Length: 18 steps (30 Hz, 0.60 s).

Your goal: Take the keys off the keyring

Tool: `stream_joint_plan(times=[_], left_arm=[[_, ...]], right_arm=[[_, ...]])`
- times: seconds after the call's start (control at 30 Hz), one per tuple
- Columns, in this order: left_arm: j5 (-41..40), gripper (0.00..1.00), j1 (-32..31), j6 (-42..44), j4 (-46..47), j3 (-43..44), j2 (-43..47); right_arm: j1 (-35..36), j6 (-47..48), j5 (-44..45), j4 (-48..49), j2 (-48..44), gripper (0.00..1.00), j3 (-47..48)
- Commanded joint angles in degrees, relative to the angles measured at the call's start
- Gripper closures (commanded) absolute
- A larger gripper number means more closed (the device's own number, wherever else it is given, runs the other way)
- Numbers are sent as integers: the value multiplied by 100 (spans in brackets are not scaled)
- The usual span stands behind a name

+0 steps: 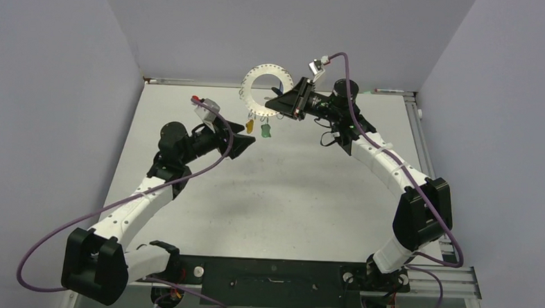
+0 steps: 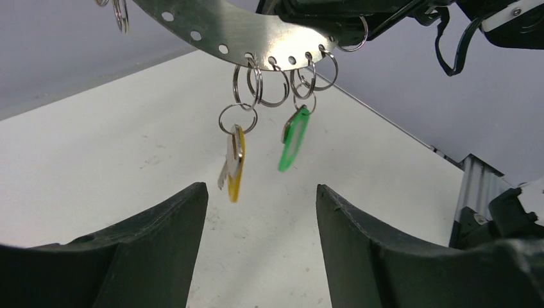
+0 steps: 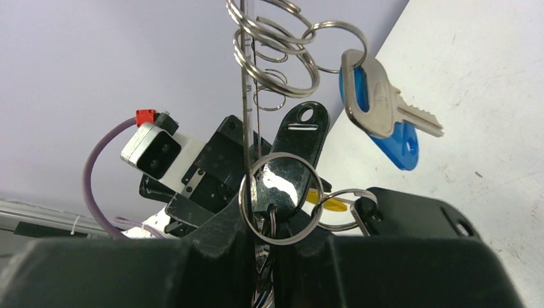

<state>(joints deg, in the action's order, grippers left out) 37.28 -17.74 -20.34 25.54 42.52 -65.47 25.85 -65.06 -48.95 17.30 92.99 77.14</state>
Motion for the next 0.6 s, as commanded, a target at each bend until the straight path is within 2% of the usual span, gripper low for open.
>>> stream_joint_plan(times=[0.0,0.23,0.57], left_arm=[[-854,43,-204,617,495,120,-18],[-1275,56,-405,814,871,262,-346],[-1542,55,-530,746,997,287,-433]], right_arm=[[-4,55,-56,434,-364,95,383],[43,80,-19,413,-305,95,492],[61,116,17,368,-207,95,618]])
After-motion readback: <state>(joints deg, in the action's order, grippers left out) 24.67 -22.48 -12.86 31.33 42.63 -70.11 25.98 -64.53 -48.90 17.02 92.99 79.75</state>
